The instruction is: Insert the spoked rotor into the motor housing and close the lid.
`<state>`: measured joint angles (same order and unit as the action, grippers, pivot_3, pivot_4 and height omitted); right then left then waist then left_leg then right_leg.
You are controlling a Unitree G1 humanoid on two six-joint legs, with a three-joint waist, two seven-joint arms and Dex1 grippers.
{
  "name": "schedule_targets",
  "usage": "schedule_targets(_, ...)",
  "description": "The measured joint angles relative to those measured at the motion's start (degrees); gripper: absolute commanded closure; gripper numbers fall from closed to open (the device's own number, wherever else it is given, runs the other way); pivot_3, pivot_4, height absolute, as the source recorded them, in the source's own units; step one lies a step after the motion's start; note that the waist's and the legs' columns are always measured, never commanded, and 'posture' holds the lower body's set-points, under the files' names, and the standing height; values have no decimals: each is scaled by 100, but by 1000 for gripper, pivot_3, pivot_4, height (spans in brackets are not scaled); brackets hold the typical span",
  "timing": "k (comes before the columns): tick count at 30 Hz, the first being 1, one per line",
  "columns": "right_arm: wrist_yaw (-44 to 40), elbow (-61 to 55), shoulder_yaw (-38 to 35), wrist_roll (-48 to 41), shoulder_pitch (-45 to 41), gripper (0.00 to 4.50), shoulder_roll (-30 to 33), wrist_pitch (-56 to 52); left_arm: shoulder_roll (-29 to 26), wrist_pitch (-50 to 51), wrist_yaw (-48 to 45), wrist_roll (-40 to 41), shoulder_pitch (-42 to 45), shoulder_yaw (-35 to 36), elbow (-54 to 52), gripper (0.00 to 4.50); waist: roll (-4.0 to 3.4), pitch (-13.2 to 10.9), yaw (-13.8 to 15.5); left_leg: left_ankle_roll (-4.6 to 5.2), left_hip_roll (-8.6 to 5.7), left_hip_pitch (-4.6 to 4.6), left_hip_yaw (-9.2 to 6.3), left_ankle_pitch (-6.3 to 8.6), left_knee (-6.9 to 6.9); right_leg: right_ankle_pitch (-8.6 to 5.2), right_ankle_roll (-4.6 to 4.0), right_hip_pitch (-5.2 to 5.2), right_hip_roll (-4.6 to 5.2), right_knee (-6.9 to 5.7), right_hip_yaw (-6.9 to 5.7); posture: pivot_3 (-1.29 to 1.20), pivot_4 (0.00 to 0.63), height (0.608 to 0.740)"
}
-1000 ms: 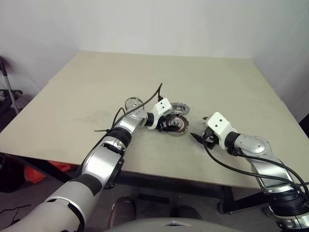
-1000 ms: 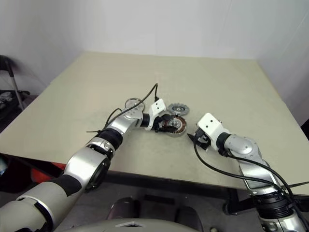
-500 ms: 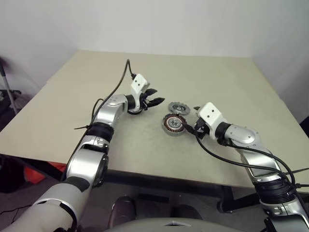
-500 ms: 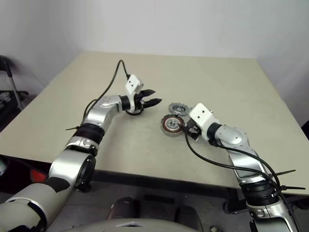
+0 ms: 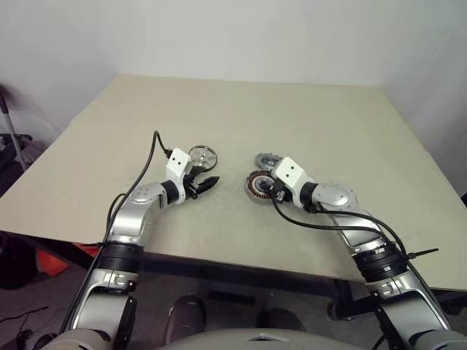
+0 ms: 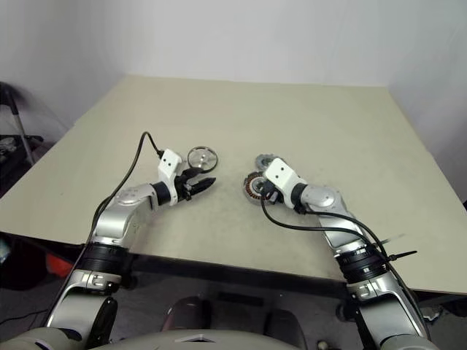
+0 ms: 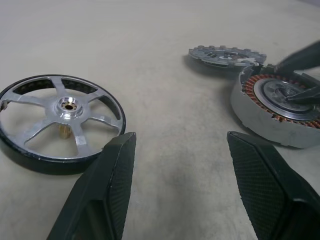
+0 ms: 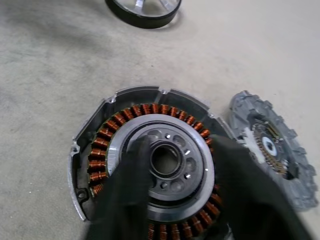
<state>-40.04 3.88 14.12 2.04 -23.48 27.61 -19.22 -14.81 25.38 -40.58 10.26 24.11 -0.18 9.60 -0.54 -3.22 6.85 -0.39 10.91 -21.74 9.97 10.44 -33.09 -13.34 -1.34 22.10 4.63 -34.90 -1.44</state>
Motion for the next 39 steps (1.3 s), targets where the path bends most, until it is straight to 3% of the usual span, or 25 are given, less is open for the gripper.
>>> schedule_targets(2,-49,56,6,3,-37,4461,-3,86,-9,20,74,14,-23,-9,-104,1450,0,0,-5,0,0,0,0,0,0,0,0,0,0,0,0,0,0,740)
schedule_targets(24,83,544,11,53,-116,4461,-300,482,-103,35,242,75,-43,-175,-114,1450,2,2,-99,-2,-2,11,0,-1,-3,0,0,-12,0,-3,1,0,0,740)
schedule_targets(33,-265,21,-236,-100,-378,4461,11,196,-105,29,314,83,-245,-177,-112,1450,2,2,-135,-1,2,4,-1,-1,-5,0,0,-4,-5,-3,1,0,0,740)
schedule_targets(39,-260,-19,-197,-96,-297,4461,-107,157,-109,30,353,84,-301,-177,-125,1450,2,2,-135,1,2,5,-1,0,-6,0,0,-5,-6,-4,1,0,0,740)
